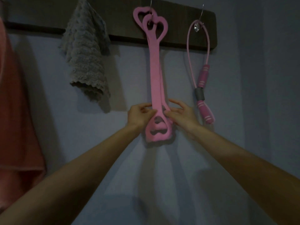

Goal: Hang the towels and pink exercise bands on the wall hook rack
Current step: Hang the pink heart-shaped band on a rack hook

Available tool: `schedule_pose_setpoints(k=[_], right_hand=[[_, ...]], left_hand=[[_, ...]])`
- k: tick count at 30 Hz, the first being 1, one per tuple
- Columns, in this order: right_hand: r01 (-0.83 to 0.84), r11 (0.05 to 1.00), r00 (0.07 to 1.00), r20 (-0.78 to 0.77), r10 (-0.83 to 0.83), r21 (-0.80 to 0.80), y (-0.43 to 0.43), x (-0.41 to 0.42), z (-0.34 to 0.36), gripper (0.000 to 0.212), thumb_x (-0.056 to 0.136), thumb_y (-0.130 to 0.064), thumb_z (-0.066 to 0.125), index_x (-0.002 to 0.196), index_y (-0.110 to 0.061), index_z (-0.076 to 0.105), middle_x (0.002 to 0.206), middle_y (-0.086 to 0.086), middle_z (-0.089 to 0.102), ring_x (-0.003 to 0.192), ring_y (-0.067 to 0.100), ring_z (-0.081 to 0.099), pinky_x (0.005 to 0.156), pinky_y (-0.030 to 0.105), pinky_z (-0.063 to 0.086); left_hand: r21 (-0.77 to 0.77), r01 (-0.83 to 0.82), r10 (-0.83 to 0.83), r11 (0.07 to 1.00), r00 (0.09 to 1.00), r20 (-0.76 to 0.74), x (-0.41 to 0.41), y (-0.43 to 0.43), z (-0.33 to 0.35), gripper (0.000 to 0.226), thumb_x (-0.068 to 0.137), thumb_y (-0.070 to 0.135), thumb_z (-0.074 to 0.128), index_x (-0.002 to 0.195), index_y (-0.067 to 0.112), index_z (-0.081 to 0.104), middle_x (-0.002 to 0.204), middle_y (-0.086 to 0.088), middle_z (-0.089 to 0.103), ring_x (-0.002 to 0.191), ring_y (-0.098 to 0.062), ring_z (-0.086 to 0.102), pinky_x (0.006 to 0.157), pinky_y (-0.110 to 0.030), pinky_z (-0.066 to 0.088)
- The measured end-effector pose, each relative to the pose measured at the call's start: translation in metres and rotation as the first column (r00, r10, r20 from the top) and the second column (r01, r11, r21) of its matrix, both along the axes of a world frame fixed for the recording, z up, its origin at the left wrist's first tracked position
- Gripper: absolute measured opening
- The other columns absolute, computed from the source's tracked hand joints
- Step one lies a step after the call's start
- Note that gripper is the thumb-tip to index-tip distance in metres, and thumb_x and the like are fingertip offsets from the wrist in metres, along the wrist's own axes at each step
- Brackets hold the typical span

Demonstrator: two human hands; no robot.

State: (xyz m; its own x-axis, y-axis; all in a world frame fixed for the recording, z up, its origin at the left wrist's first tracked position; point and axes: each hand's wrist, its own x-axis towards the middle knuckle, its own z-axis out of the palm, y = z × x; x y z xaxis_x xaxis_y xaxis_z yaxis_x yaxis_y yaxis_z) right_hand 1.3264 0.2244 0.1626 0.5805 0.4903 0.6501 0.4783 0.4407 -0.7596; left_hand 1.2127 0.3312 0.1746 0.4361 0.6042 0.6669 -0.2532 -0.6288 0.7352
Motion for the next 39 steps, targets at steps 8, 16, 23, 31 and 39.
schedule_pose_setpoints(k=[8,16,23,31,39], right_hand=[[0.029,0.999,1.0,0.003,-0.029,0.013,-0.009,-0.012,-0.02,0.047,0.072,0.01,0.069,0.109,-0.017,0.062,0.106,0.02,0.068,0.089,0.028,0.067,0.082,0.042,0.056],[-0.034,0.994,0.999,-0.007,0.034,-0.1,-0.031,-0.021,-0.022,0.059,0.081,0.005,0.064,0.134,-0.01,0.045,0.119,0.014,0.062,0.08,0.006,0.059,0.058,0.009,0.047],[0.02,0.991,0.999,0.044,-0.015,-0.129,-0.075,-0.027,-0.035,0.053,0.087,-0.01,0.062,0.136,-0.019,0.045,0.124,0.008,0.059,0.099,0.013,0.057,0.068,0.015,0.046],[-0.017,0.986,0.991,0.127,0.039,-0.166,-0.133,-0.06,-0.077,0.045,0.089,-0.009,0.06,0.131,-0.022,0.052,0.119,0.002,0.063,0.095,0.002,0.06,0.066,0.001,0.043],[0.237,0.934,0.812,0.583,-0.039,-0.268,-0.177,-0.114,-0.154,0.041,0.088,-0.016,0.061,0.128,-0.026,0.054,0.119,-0.012,0.06,0.103,0.003,0.056,0.088,0.0,0.032]], left_hand=[[-0.056,-0.058,0.059,0.997,0.998,0.021,-0.02,-0.014,-0.016,0.035,0.08,0.009,0.071,0.115,0.006,0.065,0.103,-0.014,0.07,0.088,-0.02,0.066,0.088,-0.034,0.054],[0.013,-0.078,0.079,0.997,0.99,-0.115,-0.036,-0.021,-0.026,0.045,0.085,0.01,0.066,0.128,0.007,0.055,0.118,-0.014,0.066,0.099,-0.021,0.064,0.087,-0.031,0.053],[0.157,-0.216,0.24,0.964,0.958,-0.157,-0.069,-0.041,-0.052,0.055,0.087,0.021,0.065,0.137,0.011,0.046,0.136,-0.008,0.053,0.118,-0.019,0.056,0.089,-0.017,0.041],[0.505,-0.183,0.365,0.843,0.885,-0.288,-0.127,-0.088,-0.092,0.051,0.088,0.044,0.058,0.135,0.027,0.049,0.131,0.003,0.058,0.117,-0.015,0.056,0.099,-0.031,0.046],[0.791,-0.196,0.603,0.58,0.756,-0.255,-0.181,-0.139,-0.162,0.051,0.09,0.052,0.045,0.135,0.028,0.048,0.134,0.003,0.057,0.12,-0.02,0.054,0.096,-0.035,0.045]])
